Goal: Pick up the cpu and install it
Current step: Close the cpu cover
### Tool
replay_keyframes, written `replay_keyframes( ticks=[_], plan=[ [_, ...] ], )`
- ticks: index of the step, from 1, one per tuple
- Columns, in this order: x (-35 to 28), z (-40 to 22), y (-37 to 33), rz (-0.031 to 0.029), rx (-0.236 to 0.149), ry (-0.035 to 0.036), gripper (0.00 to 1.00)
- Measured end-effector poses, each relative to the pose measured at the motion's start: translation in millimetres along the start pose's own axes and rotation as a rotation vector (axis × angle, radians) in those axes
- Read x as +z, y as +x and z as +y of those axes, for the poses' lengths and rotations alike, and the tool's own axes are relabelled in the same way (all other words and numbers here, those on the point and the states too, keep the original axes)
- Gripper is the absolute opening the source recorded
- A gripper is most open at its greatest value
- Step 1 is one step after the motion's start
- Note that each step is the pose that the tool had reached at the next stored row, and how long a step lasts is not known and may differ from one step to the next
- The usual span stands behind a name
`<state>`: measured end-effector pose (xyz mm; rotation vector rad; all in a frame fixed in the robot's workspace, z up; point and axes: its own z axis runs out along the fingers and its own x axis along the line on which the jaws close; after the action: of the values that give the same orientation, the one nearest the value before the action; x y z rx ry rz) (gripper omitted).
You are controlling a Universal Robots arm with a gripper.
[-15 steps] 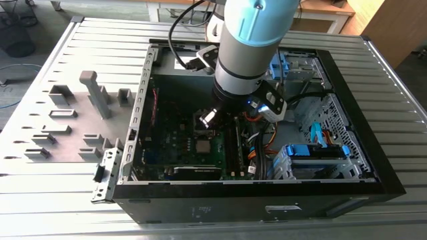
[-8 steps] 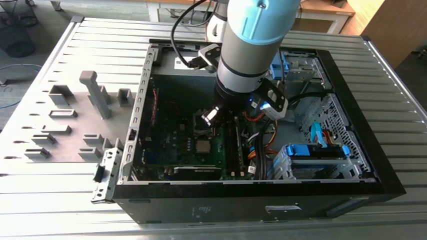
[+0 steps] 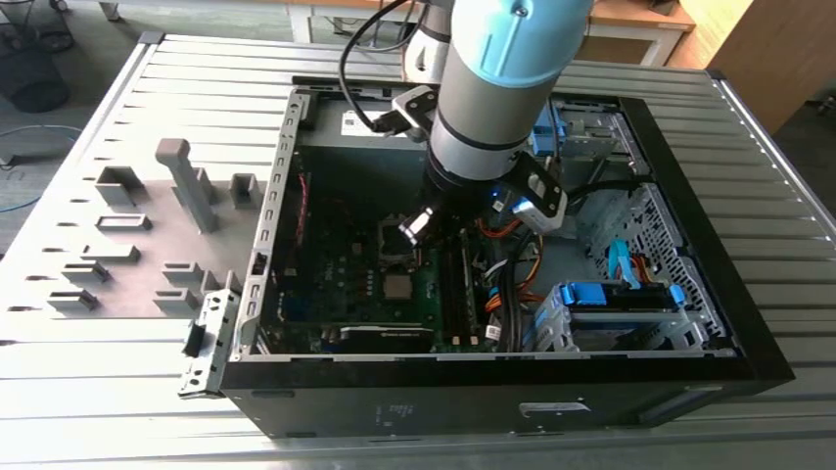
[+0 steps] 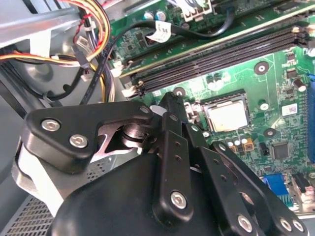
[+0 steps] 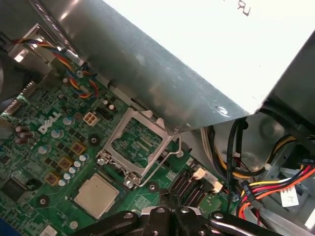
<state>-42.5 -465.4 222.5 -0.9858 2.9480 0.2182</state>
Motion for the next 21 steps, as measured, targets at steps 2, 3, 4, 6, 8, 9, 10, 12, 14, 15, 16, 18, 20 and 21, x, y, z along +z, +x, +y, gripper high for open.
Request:
replay_keyframes(
  ticks=[2, 3, 4, 6, 8, 9, 10, 12, 14, 15, 16, 18, 20, 21],
  plan=[
    [0.5, 0.5, -2.3, 0.0002, -0.002, 0.0000, 0.11],
    [1.0, 1.5, -3.4, 0.0003, -0.002, 0.0000, 0.11],
    [1.7, 3.4, -4.9, 0.0003, -0.003, -0.0001, 0.11],
    [3.3, 7.7, -8.2, 0.0004, -0.003, -0.0001, 0.11],
    [4.8, 10.6, -10.4, 0.0003, -0.003, -0.0001, 0.11],
    [5.8, 11.6, -11.2, 0.0002, -0.003, -0.0001, 0.11],
    [7.0, 12.5, -11.9, 0.0001, -0.003, 0.0001, 0.11],
    [10.1, 14.2, -12.7, -0.0018, -0.004, 0.0010, 0.11],
    [10.6, 14.6, -12.9, -0.0021, -0.004, 0.0015, 0.11],
    [10.6, 14.6, -12.9, -0.0021, -0.004, 0.0015, 0.11],
    [10.6, 14.6, -12.9, -0.0020, -0.004, 0.0016, 0.11],
    [10.7, 14.7, -12.9, -0.0021, -0.004, 0.0016, 0.11],
    [10.7, 14.7, -12.9, -0.0020, -0.004, 0.0017, 0.11],
    [10.7, 14.7, -12.9, -0.0020, -0.004, 0.0016, 0.11]
  ],
)
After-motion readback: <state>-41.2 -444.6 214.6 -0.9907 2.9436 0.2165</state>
